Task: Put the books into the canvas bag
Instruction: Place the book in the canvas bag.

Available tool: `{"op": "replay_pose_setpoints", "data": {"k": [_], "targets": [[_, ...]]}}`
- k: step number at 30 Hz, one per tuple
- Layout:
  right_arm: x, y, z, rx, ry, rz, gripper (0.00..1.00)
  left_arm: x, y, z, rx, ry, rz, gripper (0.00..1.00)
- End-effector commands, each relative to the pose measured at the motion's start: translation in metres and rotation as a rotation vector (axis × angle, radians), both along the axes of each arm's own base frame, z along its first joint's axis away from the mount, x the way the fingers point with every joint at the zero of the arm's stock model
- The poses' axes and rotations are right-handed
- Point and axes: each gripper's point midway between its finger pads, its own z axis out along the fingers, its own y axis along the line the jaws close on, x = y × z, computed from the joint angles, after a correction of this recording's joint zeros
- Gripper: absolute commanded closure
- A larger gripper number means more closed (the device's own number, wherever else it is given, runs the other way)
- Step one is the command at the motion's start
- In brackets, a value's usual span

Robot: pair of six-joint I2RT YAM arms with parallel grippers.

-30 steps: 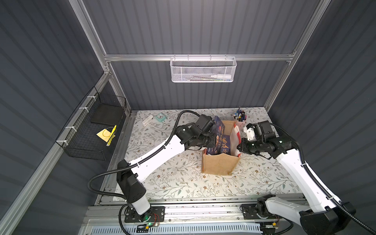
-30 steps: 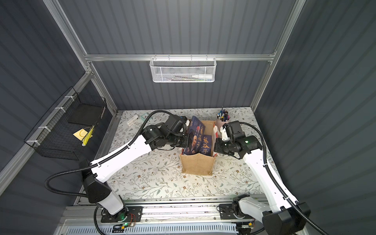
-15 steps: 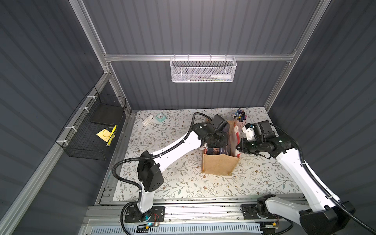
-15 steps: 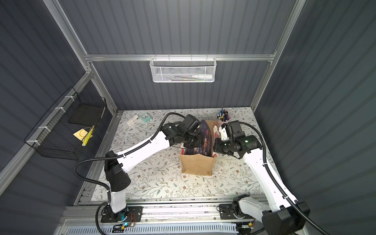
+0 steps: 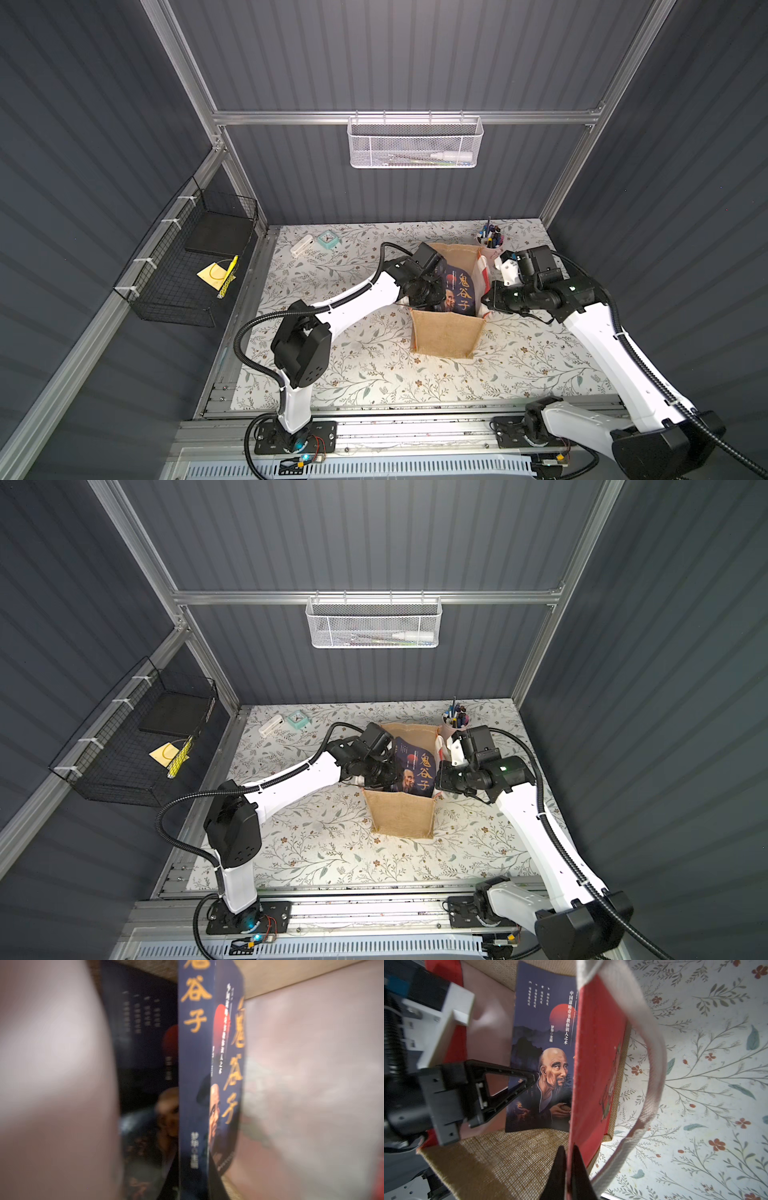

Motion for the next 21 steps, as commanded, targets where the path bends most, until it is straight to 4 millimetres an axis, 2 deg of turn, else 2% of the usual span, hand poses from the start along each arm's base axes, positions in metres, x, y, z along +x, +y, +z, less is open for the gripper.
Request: {"op": "replay_pose_setpoints", "data": {"k": [1,3,4,11,13,15,18,21], "targets": [[-0.002,0.006,0.011,0.029,-0.013,0.028,0.99,0.010,0.011,-0.005,0.063,-0.058,0.009,0.86],[-0.001,0.007,0.011,0.031,-0.011,0.029,0.99,0.011,0.011,0.011,0.055,-0.090,-0.006,0.64],[-0.001,0.007,0.010,0.032,-0.010,0.031,0.99,0.012,0.011,0.023,0.046,-0.115,-0.016,0.57],[0.000,0.007,0.009,0.031,-0.004,0.029,0.99,0.014,0.017,0.124,-0.034,-0.306,-0.061,0.32],[0.000,0.008,0.009,0.032,-0.004,0.028,0.99,0.014,0.028,0.150,-0.029,-0.372,-0.058,0.28],[0.000,0.008,0.009,0.031,-0.002,0.028,0.99,0.013,0.041,0.168,-0.006,-0.429,-0.047,0.26],[0.001,0.008,0.008,0.031,0.001,0.027,0.99,0.016,0.064,0.177,0.071,-0.488,-0.014,0.23],[0.003,0.008,0.007,0.032,0.005,0.024,0.99,0.019,0.077,0.160,0.129,-0.480,0.002,0.23]]}}
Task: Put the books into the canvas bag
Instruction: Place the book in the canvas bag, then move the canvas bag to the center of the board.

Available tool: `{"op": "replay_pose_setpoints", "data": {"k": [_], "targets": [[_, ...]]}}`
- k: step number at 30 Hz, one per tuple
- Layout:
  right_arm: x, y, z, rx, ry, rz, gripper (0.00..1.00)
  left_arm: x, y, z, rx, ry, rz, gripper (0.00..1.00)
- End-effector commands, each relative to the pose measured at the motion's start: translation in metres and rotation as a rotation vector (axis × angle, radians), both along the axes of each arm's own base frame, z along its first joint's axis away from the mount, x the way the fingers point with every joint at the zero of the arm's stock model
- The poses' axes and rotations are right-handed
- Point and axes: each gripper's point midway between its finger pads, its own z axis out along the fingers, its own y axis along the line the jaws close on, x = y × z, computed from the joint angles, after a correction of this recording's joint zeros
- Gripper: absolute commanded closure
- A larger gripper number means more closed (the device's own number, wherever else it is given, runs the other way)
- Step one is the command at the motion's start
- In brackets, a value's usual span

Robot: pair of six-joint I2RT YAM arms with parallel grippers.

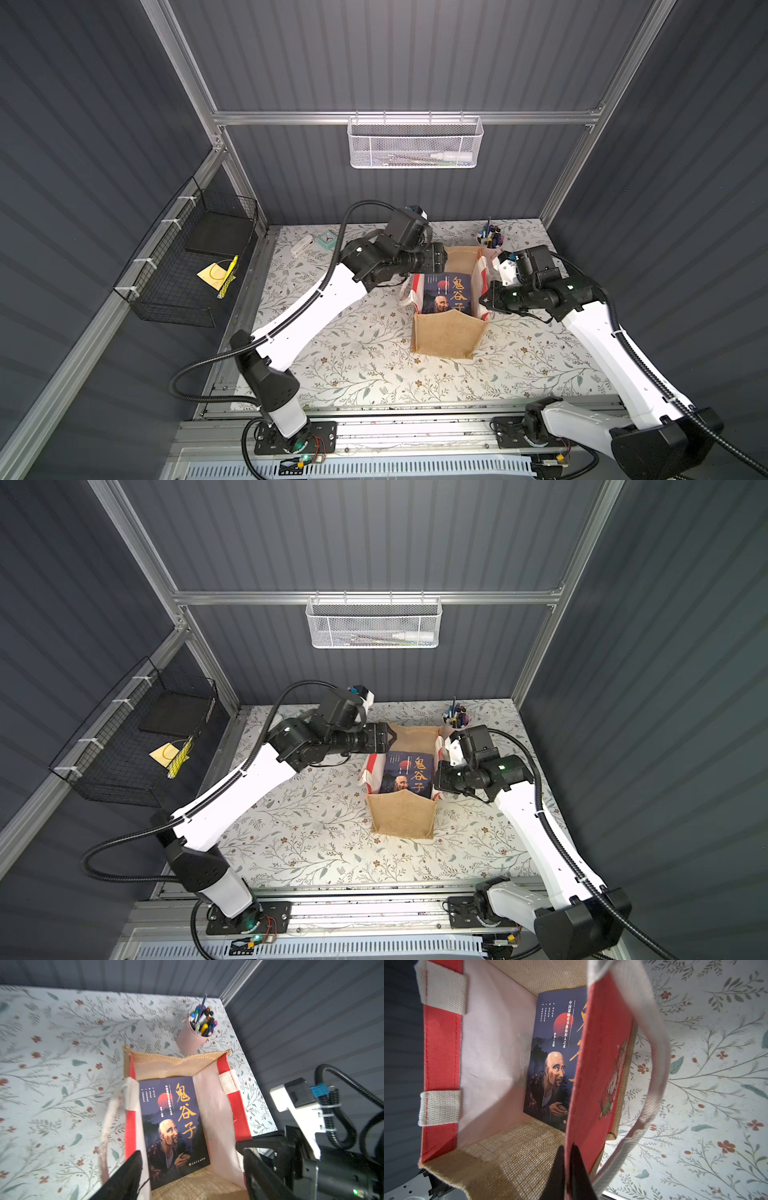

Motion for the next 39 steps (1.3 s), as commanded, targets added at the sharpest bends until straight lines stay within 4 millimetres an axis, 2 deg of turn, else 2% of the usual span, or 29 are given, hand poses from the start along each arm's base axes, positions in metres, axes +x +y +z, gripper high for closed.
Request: {"op": "replay_pose_setpoints", "data": {"k": [1,5,8,9,11,13,14,16,21,26,28,30,31,32,33,37,38,39], "targets": [[0.003,0.004,0.009,0.020,-0.013,0.008,0.99,0.009,0.023,-0.047,0.166,0.036,0.039,0.24],[0.006,0.007,0.010,0.025,-0.009,0.005,0.99,0.009,0.012,-0.085,0.156,0.112,0.007,0.29],[0.008,0.013,0.011,0.026,-0.008,0.018,0.99,0.013,0.006,-0.112,0.164,0.177,0.018,0.38],[0.008,0.016,0.014,0.027,-0.018,0.021,0.99,0.016,0.005,-0.119,0.169,0.188,0.021,0.46],[0.014,0.023,0.008,0.014,0.006,0.033,0.99,0.020,0.005,-0.127,0.181,0.201,0.027,0.68],[0.017,0.032,0.010,0.012,0.002,0.052,0.99,0.028,0.013,-0.129,0.196,0.194,0.051,0.87],[0.020,0.038,0.010,0.009,0.003,0.063,0.99,0.032,0.021,-0.128,0.205,0.187,0.069,0.94],[0.025,0.049,0.011,0.000,0.000,0.087,0.99,0.042,0.039,-0.120,0.224,0.161,0.112,1.00],[0.047,0.081,0.015,-0.007,-0.013,0.141,0.97,0.061,0.094,-0.100,0.241,0.120,0.207,1.00],[0.063,0.111,0.016,-0.005,-0.018,0.191,0.94,0.071,0.140,-0.100,0.259,0.118,0.277,1.00],[0.066,0.121,0.017,-0.006,-0.019,0.209,0.89,0.071,0.154,-0.101,0.261,0.126,0.299,1.00],[0.068,0.128,0.023,-0.003,-0.031,0.228,0.69,0.070,0.163,-0.098,0.258,0.118,0.311,1.00],[0.068,0.129,0.026,0.001,-0.037,0.233,0.60,0.069,0.165,-0.096,0.256,0.110,0.312,0.95],[0.068,0.130,0.030,0.004,-0.047,0.237,0.52,0.069,0.167,-0.090,0.255,0.091,0.299,0.81],[0.068,0.128,0.034,0.001,-0.060,0.238,0.47,0.068,0.166,-0.084,0.255,0.068,0.277,0.73],[0.065,0.105,0.053,-0.067,-0.151,0.227,0.23,0.062,0.164,-0.052,0.268,-0.022,0.182,0.47],[0.065,0.096,0.057,-0.091,-0.175,0.214,0.16,0.061,0.166,-0.044,0.279,-0.044,0.173,0.43],[0.064,0.083,0.060,-0.116,-0.197,0.192,0.03,0.058,0.170,-0.036,0.293,-0.070,0.174,0.39]]}}
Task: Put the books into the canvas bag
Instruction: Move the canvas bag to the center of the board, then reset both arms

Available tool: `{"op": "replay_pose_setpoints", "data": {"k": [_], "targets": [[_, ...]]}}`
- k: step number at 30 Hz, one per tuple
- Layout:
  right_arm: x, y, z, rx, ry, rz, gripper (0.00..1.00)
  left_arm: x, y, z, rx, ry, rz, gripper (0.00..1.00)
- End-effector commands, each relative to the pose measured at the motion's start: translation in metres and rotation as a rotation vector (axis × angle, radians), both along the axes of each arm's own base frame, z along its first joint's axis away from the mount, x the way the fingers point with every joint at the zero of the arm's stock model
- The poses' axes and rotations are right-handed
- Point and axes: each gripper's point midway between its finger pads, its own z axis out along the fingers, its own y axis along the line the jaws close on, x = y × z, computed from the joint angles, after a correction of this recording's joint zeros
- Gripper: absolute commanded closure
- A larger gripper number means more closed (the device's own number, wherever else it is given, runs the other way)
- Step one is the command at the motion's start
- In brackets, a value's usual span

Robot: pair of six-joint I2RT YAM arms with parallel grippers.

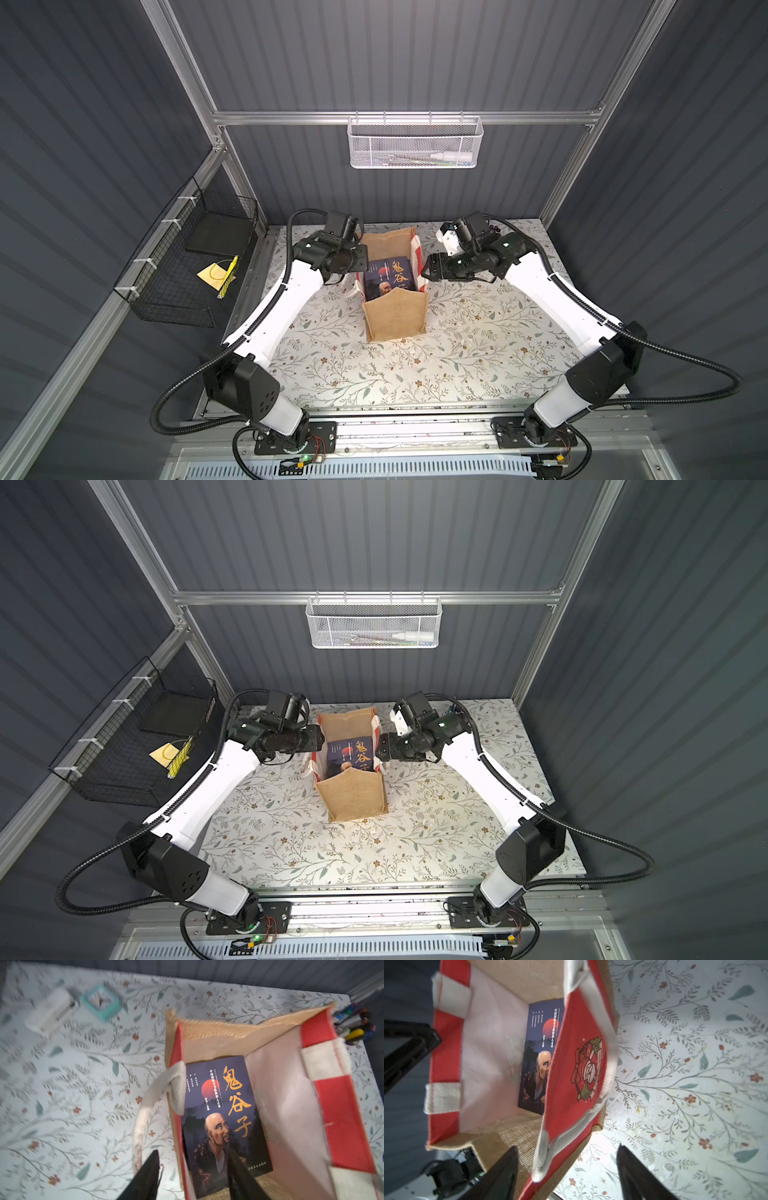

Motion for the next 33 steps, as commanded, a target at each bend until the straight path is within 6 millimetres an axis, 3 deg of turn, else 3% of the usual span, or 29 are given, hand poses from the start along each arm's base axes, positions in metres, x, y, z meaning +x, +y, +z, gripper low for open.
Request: {"op": "replay_pose_setpoints", "data": {"k": [1,5,8,12,15,20,24,27,30,33], "targets": [[-0.004,-0.041,0.027,-0.072,-0.129,-0.053,0.01,-0.009,0.008,0.045,0.051,-0.127,-0.073,0.37],[-0.005,-0.096,0.020,-0.087,-0.171,-0.182,0.01,-0.020,0.036,0.066,0.139,-0.244,-0.023,0.24],[-0.006,-0.136,0.007,-0.111,-0.216,-0.291,0.01,-0.028,0.064,0.067,0.219,-0.346,0.052,0.01],[-0.002,-0.188,-0.028,-0.171,-0.318,-0.425,0.01,-0.035,0.096,0.040,0.285,-0.413,0.164,0.00],[0.002,-0.215,-0.063,-0.180,-0.360,-0.503,0.01,-0.034,0.113,0.018,0.320,-0.422,0.227,0.00],[0.010,-0.231,-0.101,-0.232,-0.559,-0.498,0.01,-0.024,0.135,-0.052,0.352,-0.377,0.254,0.00],[0.006,-0.240,-0.114,-0.292,-0.788,-0.500,0.01,-0.015,0.174,-0.111,0.321,-0.265,0.389,0.00],[0.008,-0.252,-0.121,-0.315,-0.837,-0.551,0.01,-0.006,0.187,-0.152,0.232,-0.219,0.423,0.00],[0.017,-0.244,-0.119,-0.296,-0.869,-0.496,0.01,0.005,0.190,-0.173,0.237,-0.234,0.417,0.00],[0.028,-0.238,-0.127,-0.286,-0.871,-0.454,0.01,0.013,0.190,-0.179,0.249,-0.311,0.407,0.00]]}}
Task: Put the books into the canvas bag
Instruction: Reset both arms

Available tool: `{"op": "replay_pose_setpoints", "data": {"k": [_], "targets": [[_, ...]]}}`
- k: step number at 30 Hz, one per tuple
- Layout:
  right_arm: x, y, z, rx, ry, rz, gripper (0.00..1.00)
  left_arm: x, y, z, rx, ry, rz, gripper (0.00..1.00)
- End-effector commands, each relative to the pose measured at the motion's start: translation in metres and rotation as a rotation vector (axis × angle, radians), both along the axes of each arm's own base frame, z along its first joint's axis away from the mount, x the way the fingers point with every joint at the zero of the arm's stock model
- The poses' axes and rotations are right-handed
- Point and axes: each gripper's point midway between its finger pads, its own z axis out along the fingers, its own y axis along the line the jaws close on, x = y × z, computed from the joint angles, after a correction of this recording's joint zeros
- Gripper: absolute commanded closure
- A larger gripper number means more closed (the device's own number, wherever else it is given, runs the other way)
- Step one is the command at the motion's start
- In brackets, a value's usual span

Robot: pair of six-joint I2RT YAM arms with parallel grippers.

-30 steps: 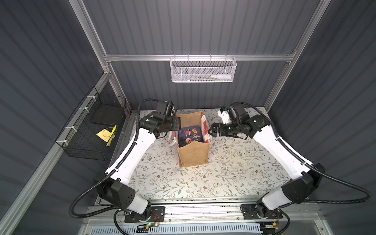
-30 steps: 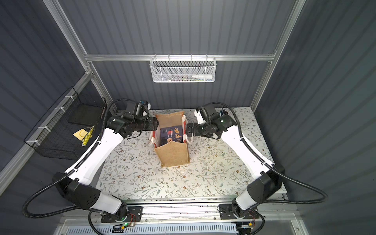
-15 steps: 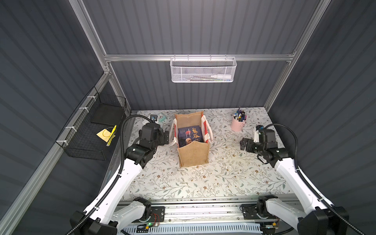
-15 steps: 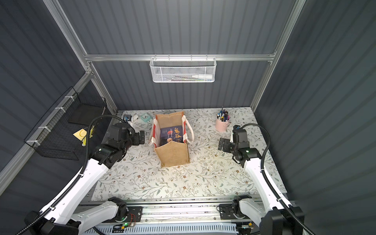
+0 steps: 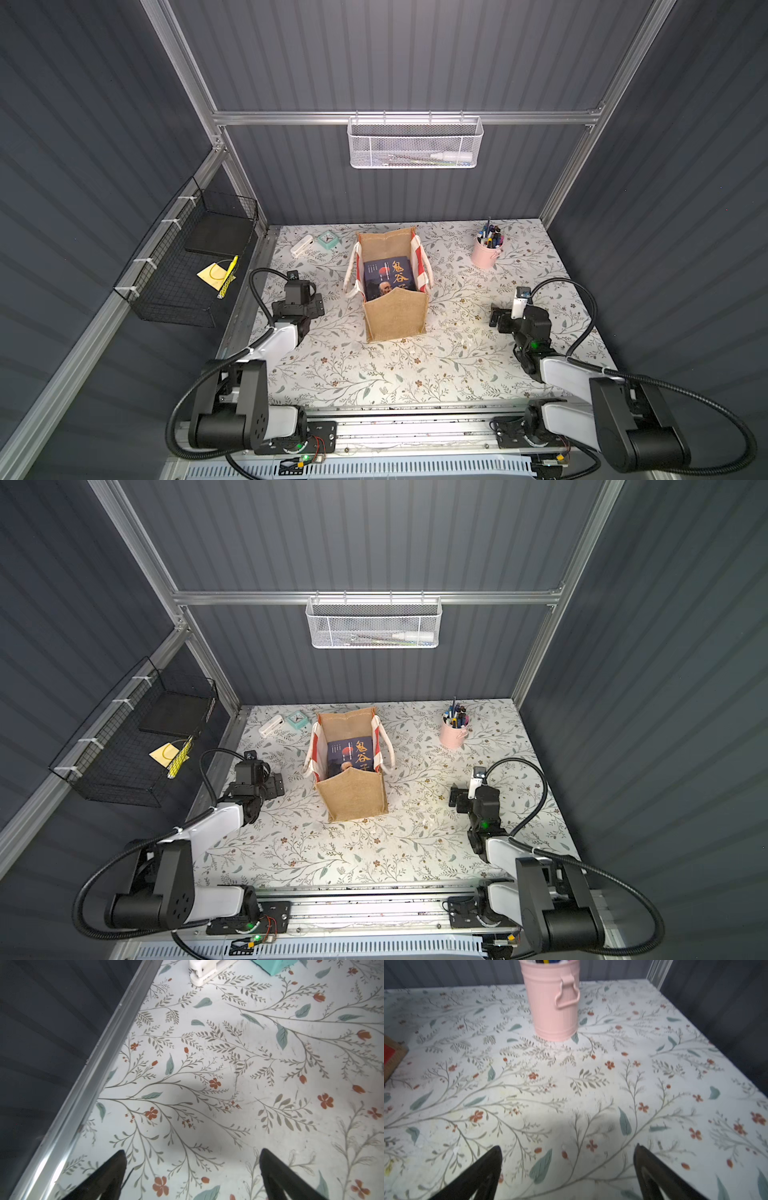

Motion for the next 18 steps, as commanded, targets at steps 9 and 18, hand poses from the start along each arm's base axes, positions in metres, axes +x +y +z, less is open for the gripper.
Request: {"op": "replay_pose_setpoints", "data": {"k": [9,18], "targets": [[0.030,-0.008,0.020,-0.003,-0.219,-0.006,0.01,0.046,-0.007,0.008,0.017,-0.338,-0.094,0.01],[0.059,-0.010,0.008,0.002,-0.063,-0.012,0.01,0.051,-0.007,-0.013,0.012,-0.301,-0.100,0.01]]}}
